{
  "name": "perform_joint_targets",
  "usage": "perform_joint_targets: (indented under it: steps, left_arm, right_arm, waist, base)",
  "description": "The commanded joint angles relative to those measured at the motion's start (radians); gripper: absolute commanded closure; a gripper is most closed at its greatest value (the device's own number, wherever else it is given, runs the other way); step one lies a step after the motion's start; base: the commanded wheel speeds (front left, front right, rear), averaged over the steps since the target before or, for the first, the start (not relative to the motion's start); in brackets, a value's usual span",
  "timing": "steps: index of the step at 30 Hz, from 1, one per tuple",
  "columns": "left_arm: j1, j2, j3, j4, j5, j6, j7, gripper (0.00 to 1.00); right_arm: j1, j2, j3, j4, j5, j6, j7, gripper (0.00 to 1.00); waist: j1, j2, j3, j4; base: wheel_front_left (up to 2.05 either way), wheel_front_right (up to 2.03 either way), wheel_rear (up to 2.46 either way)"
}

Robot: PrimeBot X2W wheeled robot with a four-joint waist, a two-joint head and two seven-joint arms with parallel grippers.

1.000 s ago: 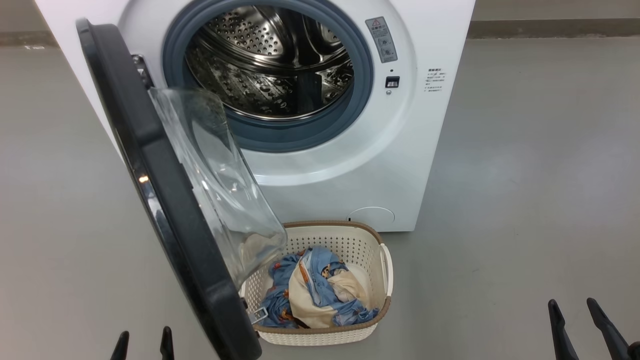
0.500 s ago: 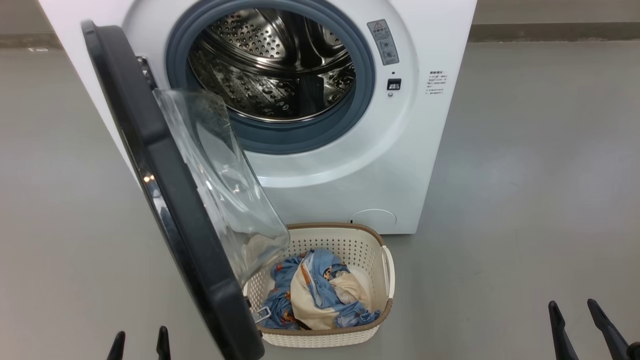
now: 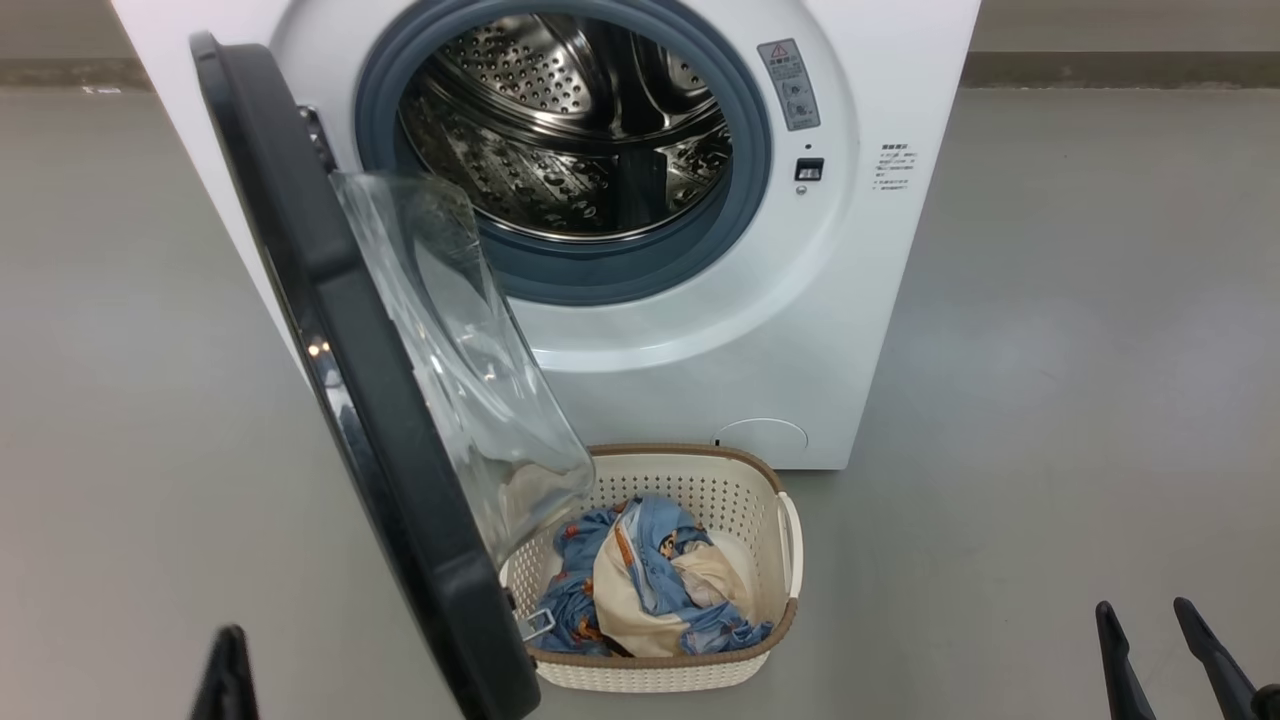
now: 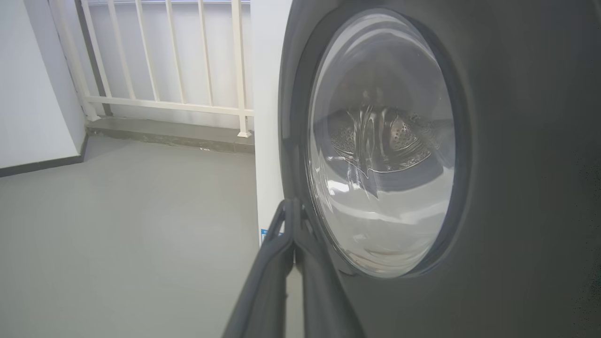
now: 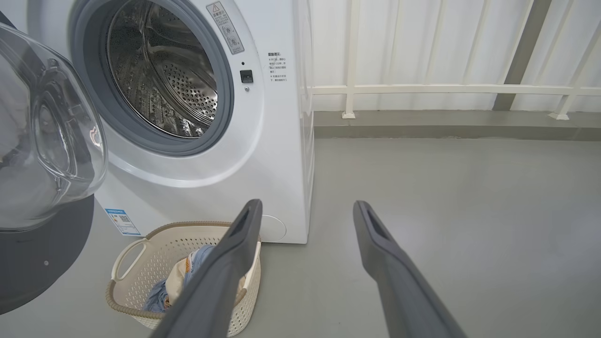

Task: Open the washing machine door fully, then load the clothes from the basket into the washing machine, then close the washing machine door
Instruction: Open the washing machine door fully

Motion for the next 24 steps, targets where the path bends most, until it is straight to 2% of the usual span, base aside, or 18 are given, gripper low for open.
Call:
perform_joint_targets:
  steps: [1, 5, 9, 12, 16, 17, 18, 20, 24]
  left_arm:
    - [-0.035, 0.003, 0.042, -0.062, -0.005, 0.021, -0.006, 1.00]
    - [-0.057, 0.003, 0.047, -0.221, 0.024, 0.087, -0.006, 1.00]
    - [-0.065, 0.003, 0.028, -0.391, 0.096, 0.116, -0.006, 1.00]
    - [-0.079, 0.006, -0.016, -0.512, 0.145, 0.104, -0.006, 1.00]
    - [-0.120, 0.011, -0.142, -0.612, 0.186, 0.058, 0.040, 1.00]
    - [-0.137, 0.010, -0.186, -0.623, 0.192, 0.045, 0.061, 1.00]
    - [-0.137, 0.010, -0.186, -0.623, 0.192, 0.045, 0.061, 1.00]
    - [-0.169, 0.008, -0.286, -0.626, 0.190, 0.026, 0.105, 1.00]
    - [-0.205, 0.004, -0.456, -0.561, 0.130, 0.039, 0.179, 1.00]
  right_arm:
    - [-0.003, -0.018, 0.015, -0.028, -0.008, 0.002, -0.012, 0.00]
    - [0.003, -0.017, 0.007, -0.032, -0.010, 0.002, -0.012, 0.00]
    - [0.008, -0.013, 0.004, -0.035, -0.014, 0.002, -0.012, 0.00]
    - [0.013, -0.007, -0.004, -0.037, -0.017, 0.002, -0.012, 0.00]
    - [0.016, 0.004, -0.008, -0.038, -0.019, 0.002, -0.012, 0.00]
    - [0.015, 0.006, -0.008, -0.038, -0.020, 0.002, -0.012, 0.00]
    - [0.015, 0.006, -0.008, -0.038, -0.020, 0.002, -0.012, 0.00]
    - [0.012, 0.010, -0.005, -0.037, -0.020, 0.002, -0.012, 0.00]
    - [0.006, 0.016, -0.002, -0.037, -0.020, 0.002, -0.012, 0.00]
  waist:
    - [0.0000, 0.0000, 0.001, 0.005]
    - [0.0000, 0.0000, 0.000, 0.018]
    - [0.0000, 0.0000, -0.005, 0.030]
    - [0.0000, 0.0000, -0.007, 0.044]
    - [0.0000, 0.0000, -0.006, 0.062]
    - [0.0000, 0.0000, -0.006, 0.066]
    - [0.0000, 0.0000, -0.006, 0.066]
    - [0.0000, 0.0000, -0.006, 0.071]
    - [0.0000, 0.0000, -0.006, 0.076]
  base:
    - [0.00, 0.00, 0.00]
    - [0.00, 0.00, 0.00]
    - [0.00, 0.00, 0.00]
    - [0.00, 0.00, 0.00]
    - [0.00, 0.00, 0.00]
    - [0.00, 0.00, 0.00]
    - [0.00, 0.00, 0.00]
    - [0.00, 0.00, 0.00]
    - [0.00, 0.00, 0.00]
